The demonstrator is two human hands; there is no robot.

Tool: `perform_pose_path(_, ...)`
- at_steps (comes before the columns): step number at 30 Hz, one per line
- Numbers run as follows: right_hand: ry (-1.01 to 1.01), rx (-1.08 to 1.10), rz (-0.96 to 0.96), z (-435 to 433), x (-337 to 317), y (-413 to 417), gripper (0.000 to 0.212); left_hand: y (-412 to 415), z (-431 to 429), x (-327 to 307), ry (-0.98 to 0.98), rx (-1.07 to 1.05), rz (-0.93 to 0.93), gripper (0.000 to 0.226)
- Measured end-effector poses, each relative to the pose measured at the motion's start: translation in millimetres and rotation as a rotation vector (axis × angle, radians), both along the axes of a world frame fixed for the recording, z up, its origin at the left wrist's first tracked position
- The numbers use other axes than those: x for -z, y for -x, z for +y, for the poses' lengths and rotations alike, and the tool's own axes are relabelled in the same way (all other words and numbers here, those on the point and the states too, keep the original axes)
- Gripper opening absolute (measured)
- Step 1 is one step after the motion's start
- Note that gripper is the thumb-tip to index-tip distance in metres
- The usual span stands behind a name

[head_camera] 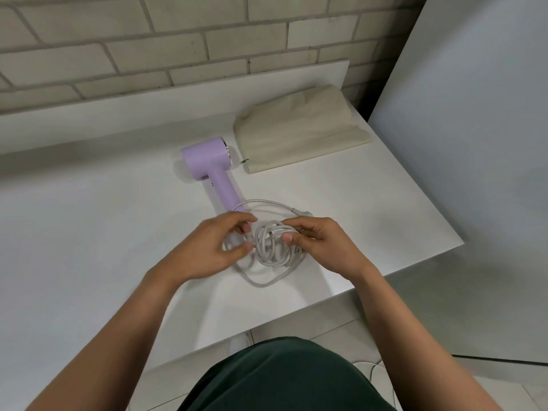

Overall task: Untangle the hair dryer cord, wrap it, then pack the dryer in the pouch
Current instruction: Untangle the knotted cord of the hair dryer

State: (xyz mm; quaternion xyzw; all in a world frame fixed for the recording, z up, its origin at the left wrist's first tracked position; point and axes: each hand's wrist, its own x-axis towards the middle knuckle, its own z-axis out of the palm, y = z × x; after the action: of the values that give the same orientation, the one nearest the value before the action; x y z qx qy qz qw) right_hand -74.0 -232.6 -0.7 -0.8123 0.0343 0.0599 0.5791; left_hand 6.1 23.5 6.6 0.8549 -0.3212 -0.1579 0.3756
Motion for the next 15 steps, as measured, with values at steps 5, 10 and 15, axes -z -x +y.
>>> perform_pose_path(5,0.053,0.007,-0.070,8.8,0.7,-2.4,0.020,22.9,-23.9,4.6,0.093,-0.065,0.305,0.053)
perform_pose_path(10,-0.069,0.219,0.010,8.8,5.9,4.2,0.046,26.9,-32.7,3.3,0.323,-0.306,0.434,0.019)
perform_pose_path(15,-0.318,-0.010,0.331,4.7,11.6,16.4,0.047,23.0,-31.8,-6.8,0.475,-0.291,0.530,0.023)
